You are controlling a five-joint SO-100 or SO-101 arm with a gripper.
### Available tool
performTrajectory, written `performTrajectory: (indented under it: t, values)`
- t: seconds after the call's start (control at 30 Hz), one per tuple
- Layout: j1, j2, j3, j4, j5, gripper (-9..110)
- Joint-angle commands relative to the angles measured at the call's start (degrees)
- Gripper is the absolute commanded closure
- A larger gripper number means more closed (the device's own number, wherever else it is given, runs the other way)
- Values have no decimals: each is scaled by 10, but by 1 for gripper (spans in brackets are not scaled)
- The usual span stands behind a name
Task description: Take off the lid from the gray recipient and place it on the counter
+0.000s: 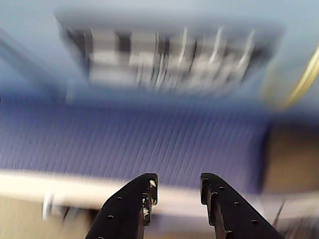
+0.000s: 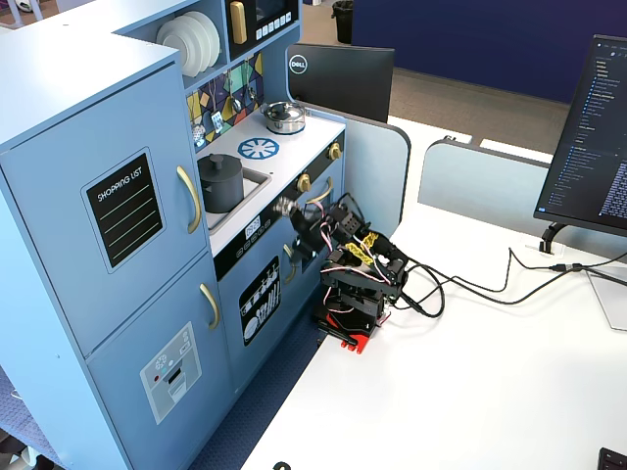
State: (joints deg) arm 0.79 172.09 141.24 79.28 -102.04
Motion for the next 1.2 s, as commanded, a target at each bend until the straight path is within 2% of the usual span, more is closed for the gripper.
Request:
performTrajectory:
  t: [0.0, 0.2, 0.27, 0.43, 0.6, 1.17]
  values:
    - [-24, -62, -156, -10, 2, 102]
    - [-18, -113, -274, -62, 8, 102]
    - [-14, -121, -284, -112, 68, 102]
    - [12, -141, -292, -186, 111, 95]
    - [13, -157, -279, -292, 122, 101]
    - [16, -289, -273, -590, 124, 83]
